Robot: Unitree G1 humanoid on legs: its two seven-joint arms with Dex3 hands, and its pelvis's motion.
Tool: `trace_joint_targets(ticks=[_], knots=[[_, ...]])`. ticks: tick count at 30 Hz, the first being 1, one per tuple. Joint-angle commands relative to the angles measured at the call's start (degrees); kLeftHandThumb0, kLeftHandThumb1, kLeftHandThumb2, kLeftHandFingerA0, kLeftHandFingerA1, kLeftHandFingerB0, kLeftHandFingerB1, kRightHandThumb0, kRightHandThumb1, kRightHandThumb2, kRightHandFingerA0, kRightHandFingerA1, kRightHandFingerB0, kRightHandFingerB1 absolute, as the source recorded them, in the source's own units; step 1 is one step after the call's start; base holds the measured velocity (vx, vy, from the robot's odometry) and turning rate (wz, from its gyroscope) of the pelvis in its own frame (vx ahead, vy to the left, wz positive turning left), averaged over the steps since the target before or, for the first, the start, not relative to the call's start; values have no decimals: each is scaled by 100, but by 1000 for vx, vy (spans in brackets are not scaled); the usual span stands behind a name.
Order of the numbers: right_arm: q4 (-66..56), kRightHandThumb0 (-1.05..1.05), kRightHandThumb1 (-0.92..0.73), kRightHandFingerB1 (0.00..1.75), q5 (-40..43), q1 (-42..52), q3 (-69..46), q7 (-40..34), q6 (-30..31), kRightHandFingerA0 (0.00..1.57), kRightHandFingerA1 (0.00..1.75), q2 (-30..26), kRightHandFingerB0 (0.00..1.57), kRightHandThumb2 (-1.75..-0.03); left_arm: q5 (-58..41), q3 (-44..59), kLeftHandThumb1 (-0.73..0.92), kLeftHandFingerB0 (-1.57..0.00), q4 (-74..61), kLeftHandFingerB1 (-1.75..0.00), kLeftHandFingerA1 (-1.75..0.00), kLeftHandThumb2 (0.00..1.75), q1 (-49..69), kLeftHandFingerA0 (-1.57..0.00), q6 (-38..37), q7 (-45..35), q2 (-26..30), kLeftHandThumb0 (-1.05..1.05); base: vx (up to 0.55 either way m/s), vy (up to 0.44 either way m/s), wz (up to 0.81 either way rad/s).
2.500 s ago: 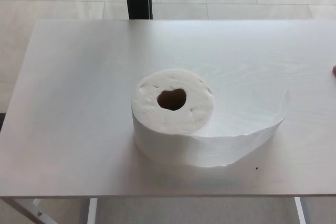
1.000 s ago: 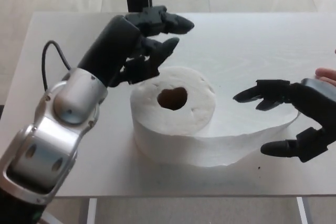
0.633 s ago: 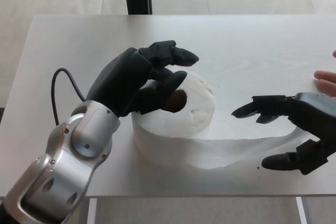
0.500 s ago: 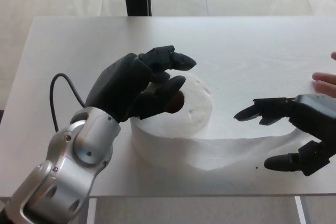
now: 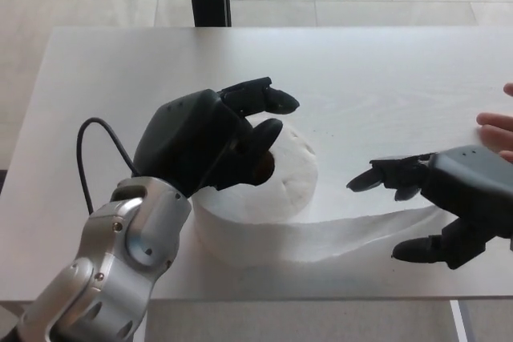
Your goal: A toilet paper roll is kept in the middle of the desk infront of the robot. The robot places its left hand on the top of the toilet paper roll to hold it still and uses its right hand to tear off a piece of toilet paper from it and hands the paper to a person
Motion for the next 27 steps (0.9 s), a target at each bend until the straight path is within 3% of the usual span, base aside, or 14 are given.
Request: trace_joint_targets(ticks=[1,5,8,11,12,16,17,18,19,21,24,25,26,27], knots=[[51,-37,-59,42,-2145,56,359,-1233,203,85,135,-86,50,-60,318,43,49,-57,355,-47,-108,55,484,-91,12,-21,31,-46,0,0,0],[136,-20,-61,46,-2798,128,579,-1714,530,86,162,-35,58,-63,282,37,37,-54,400,-61,-83,79,533,-79,-93,15,-8,-51,0,0,0],[197,-34,-69,69,-2926,176,602,-2039,666,79,175,55,74,-59,304,25,49,-57,414,-46,-117,54,558,-89,-65,-14,13,-46,0,0,0],[319,-42,-49,84,-2847,185,531,-2327,625,113,135,84,81,-91,282,67,38,-53,436,-57,-76,76,634,-67,-76,-28,41,-48,0,0,0],[378,-39,-65,79,-2919,178,536,-2582,559,83,172,77,85,-60,267,84,39,-53,443,-57,-71,76,663,-63,-88,-33,40,-49,0,0,0],[439,-36,-64,82,-2810,228,464,-2750,522,78,173,157,83,-59,238,123,49,-57,418,-46,-61,55,774,-62,-135,-67,54,-44,0,0,0],[429,-39,-46,92,-2830,234,418,-2828,661,110,131,261,79,-92,207,126,50,-56,432,-46,-55,55,809,-59,-165,-111,68,-43,0,0,0],[464,-38,-48,107,-2719,228,367,-2912,636,110,131,363,81,-92,254,115,50,-56,475,-47,-55,54,817,-59,-259,-79,109,-43,0,0,0],[457,-26,-62,158,-2690,234,330,-2905,699,77,175,434,62,-74,268,107,50,-56,483,-47,-55,55,827,-60,-260,-96,112,-44,0,0,0],[461,-21,-63,175,-2250,311,125,-2934,731,79,175,765,60,-101,283,96,49,-57,542,-47,-56,54,910,-61,-403,-18,100,-42,0,0,0],[480,-15,-58,175,-1557,443,-188,-2976,510,88,175,1184,65,-107,302,96,48,-59,618,-48,-57,54,1009,-63,-575,98,52,-41,0,0,0],[411,-24,-55,131,-1070,548,-403,-2866,540,119,142,1506,99,-114,306,92,48,-58,625,-48,-56,54,1062,-62,-636,111,58,-41,0,0,0],[391,-24,-55,131,-879,592,-510,-2808,540,119,142,1669,99,-114,312,101,48,-58,628,-48,-56,54,1095,-62,-673,118,60,-41,0,0,0],[344,-16,-59,161,-744,628,-631,-2734,624,91,175,1855,75,-111,324,108,48,-58,631,-47,-59,54,1116,-63,-672,107,51,-42,0,0,0]])
